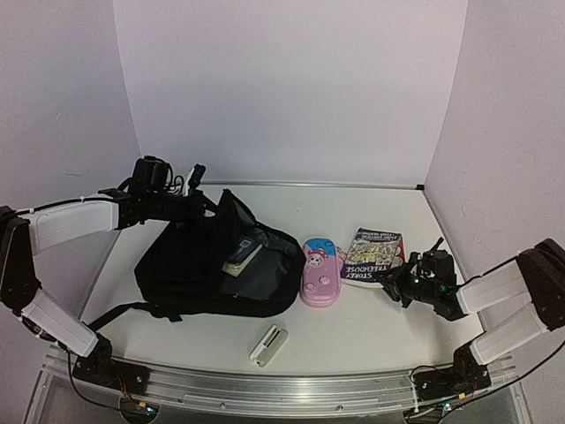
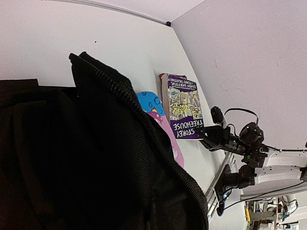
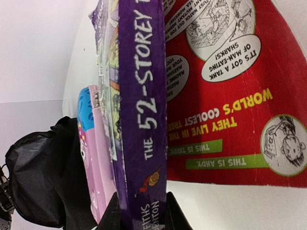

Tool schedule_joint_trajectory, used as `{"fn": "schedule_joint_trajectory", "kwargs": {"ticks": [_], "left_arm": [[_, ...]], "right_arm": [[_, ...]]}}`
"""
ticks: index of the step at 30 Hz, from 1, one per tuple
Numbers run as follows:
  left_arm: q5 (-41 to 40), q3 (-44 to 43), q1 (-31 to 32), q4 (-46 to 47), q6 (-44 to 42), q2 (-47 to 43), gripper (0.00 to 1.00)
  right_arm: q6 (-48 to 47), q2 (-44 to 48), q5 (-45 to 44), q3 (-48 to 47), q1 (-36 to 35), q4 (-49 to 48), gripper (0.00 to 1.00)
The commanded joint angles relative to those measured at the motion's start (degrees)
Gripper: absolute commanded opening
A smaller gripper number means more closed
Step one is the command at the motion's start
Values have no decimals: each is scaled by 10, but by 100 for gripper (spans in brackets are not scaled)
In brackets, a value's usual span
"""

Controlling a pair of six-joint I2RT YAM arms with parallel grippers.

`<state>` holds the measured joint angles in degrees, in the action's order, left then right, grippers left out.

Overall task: Pack the student bag
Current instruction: Pick up the book from the center of the board.

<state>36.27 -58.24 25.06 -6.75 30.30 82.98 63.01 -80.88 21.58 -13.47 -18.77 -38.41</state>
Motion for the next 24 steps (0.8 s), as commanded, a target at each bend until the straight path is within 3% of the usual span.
{"fn": "schedule_joint_trajectory", "kwargs": {"ticks": [1, 4, 6, 8, 12, 17, 20, 24], "left_arm": [[-11, 3, -4, -3, 5, -1, 23], [-24, -5, -4, -14, 0, -11, 53], [-37, -12, -4, -24, -9, -21, 68], [-47, -21, -4, -31, -22, -31, 76], [-40, -52, -5, -48, -56, -36, 83], [40, -100, -1, -53, -91, -13, 84], [117, -135, 6, -54, -105, 17, 80], [163, -179, 35, -59, -129, 45, 82]], "right_arm": [[23, 75, -16, 10, 1, 19, 5], [5, 147, -28, -11, 1, 101, 0], [-33, 203, -44, -50, 1, 181, 0], [-82, 249, -62, -97, 1, 266, 0], [-187, 267, -50, -201, 1, 386, 0], [-280, 206, 100, -322, -3, 460, 0], [-319, 175, 169, -388, -32, 488, 0], [-379, 121, 185, -486, -99, 570, 0]]}}
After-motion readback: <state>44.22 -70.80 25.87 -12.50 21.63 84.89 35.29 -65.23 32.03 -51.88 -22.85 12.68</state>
